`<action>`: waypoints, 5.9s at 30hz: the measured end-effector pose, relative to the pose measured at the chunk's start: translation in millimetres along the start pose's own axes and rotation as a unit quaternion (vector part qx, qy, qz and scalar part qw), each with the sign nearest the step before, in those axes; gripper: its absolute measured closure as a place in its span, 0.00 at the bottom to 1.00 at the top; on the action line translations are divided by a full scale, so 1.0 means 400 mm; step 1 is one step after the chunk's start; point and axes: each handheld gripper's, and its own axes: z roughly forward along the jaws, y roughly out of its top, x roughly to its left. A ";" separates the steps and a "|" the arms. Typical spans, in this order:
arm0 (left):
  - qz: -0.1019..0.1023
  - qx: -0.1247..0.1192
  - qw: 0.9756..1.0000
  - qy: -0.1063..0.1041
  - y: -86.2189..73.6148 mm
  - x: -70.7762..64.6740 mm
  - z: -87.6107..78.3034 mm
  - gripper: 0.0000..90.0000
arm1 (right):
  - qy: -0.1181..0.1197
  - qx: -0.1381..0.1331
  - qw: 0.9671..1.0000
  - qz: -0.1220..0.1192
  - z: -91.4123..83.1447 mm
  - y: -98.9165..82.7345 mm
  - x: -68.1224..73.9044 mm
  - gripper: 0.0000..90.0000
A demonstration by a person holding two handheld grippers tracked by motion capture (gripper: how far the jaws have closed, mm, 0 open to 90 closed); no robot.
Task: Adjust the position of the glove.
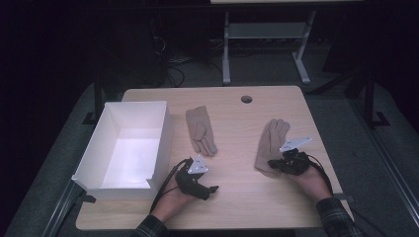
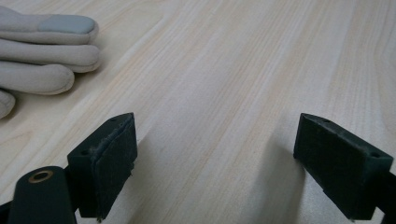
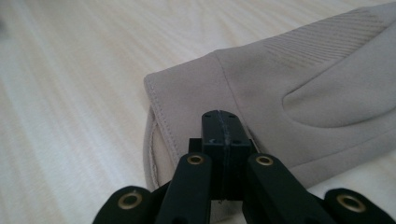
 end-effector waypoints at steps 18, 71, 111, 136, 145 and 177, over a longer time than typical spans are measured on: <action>-0.006 -0.003 1.000 0.003 -0.001 -0.003 0.000 0.14 | 0.022 0.017 0.999 -0.028 -0.035 -0.041 0.085 1.00; -0.005 0.002 1.000 0.007 0.001 -0.004 0.000 0.14 | 0.034 -0.003 0.998 -0.054 0.011 0.000 0.092 1.00; -0.042 0.015 0.999 0.010 0.025 -0.010 -0.006 0.19 | -0.149 -0.055 0.981 0.108 -0.056 -0.116 -0.091 0.17; -0.111 -0.029 0.988 0.104 0.133 0.120 -0.045 1.00 | -0.151 -0.054 0.980 0.114 -0.055 -0.116 -0.090 0.15; -0.126 -0.018 0.983 0.135 0.176 0.193 0.018 1.00 | -0.152 -0.055 0.980 0.114 -0.054 -0.116 -0.090 0.15; -0.100 0.034 0.991 0.081 0.201 0.175 0.153 1.00 | -0.148 -0.054 0.981 0.111 -0.055 -0.116 -0.089 0.16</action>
